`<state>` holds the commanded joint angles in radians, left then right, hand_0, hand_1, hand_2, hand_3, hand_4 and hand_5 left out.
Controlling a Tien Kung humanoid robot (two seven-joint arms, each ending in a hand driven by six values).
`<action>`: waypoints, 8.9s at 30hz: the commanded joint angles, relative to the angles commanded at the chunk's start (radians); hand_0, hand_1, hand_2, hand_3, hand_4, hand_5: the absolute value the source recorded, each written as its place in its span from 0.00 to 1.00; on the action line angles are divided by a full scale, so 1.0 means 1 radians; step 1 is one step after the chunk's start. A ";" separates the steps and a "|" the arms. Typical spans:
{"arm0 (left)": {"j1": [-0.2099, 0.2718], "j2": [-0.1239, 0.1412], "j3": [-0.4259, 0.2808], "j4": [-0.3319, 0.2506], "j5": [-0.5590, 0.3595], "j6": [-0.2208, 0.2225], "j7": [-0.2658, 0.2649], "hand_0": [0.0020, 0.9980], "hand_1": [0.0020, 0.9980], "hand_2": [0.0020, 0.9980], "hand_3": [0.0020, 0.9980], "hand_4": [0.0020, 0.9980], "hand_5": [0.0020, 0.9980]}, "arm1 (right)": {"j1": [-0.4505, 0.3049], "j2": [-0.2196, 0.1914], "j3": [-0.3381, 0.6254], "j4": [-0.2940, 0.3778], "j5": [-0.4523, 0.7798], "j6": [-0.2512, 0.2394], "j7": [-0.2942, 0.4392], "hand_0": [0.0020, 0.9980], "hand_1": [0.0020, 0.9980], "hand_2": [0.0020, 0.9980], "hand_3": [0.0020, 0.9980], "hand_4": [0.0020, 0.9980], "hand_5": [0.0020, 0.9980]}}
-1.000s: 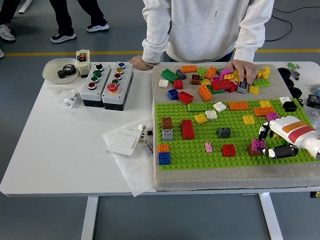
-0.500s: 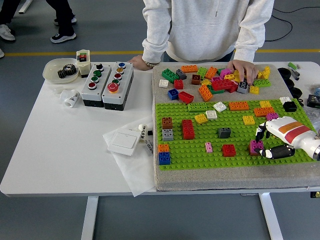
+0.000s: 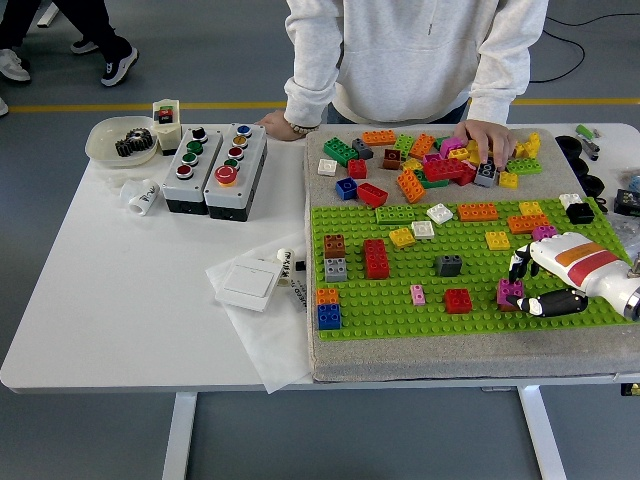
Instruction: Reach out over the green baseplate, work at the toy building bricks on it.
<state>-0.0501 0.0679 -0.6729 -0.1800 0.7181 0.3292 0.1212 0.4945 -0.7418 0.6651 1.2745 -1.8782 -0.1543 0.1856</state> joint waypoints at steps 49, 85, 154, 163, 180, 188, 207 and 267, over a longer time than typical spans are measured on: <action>0.000 0.002 -0.003 0.000 0.009 -0.003 0.002 0.72 0.74 0.78 0.62 0.66 0.63 | -0.011 -0.022 0.038 0.022 -0.009 0.016 -0.003 0.52 0.51 0.55 0.49 0.79 0.36; -0.006 0.006 -0.040 0.000 0.051 -0.005 0.007 0.72 0.74 0.78 0.61 0.66 0.63 | -0.059 -0.038 0.057 0.171 0.012 0.046 -0.049 0.53 0.53 0.58 0.51 0.83 0.38; 0.000 0.006 -0.035 0.000 0.060 -0.004 0.012 0.72 0.74 0.78 0.61 0.66 0.63 | -0.115 -0.055 0.110 0.217 0.032 0.042 -0.053 0.53 0.55 0.59 0.52 0.88 0.44; 0.003 0.006 -0.022 0.000 0.043 -0.002 0.009 0.72 0.74 0.78 0.61 0.65 0.63 | -0.108 -0.054 0.138 0.245 0.047 0.030 -0.055 0.53 0.54 0.59 0.52 0.88 0.45; -0.004 0.006 -0.005 0.000 0.022 0.001 0.006 0.72 0.74 0.78 0.61 0.65 0.63 | -0.092 -0.045 0.216 0.253 0.072 -0.017 -0.085 0.56 0.55 0.60 0.53 0.88 0.45; -0.003 0.006 -0.003 0.000 0.024 -0.001 0.007 0.72 0.74 0.78 0.61 0.65 0.63 | -0.086 -0.039 0.219 0.236 0.268 -0.148 -0.140 0.61 0.61 0.68 0.58 0.91 0.47; 0.008 0.005 -0.001 -0.001 0.019 0.000 0.009 0.72 0.73 0.78 0.61 0.66 0.63 | -0.078 -0.024 0.196 0.229 0.851 -0.336 -0.091 0.75 0.72 0.79 0.80 0.97 0.53; 0.021 0.009 0.004 -0.009 0.025 -0.002 0.018 0.72 0.73 0.78 0.62 0.66 0.64 | 0.190 0.218 -0.189 0.062 -0.023 -0.044 -0.372 0.52 0.57 0.61 0.58 0.91 0.30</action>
<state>-0.0293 0.0771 -0.6687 -0.1893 0.7431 0.3268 0.1397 0.6843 -0.5233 0.4760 1.3369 -1.9013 -0.1979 -0.1862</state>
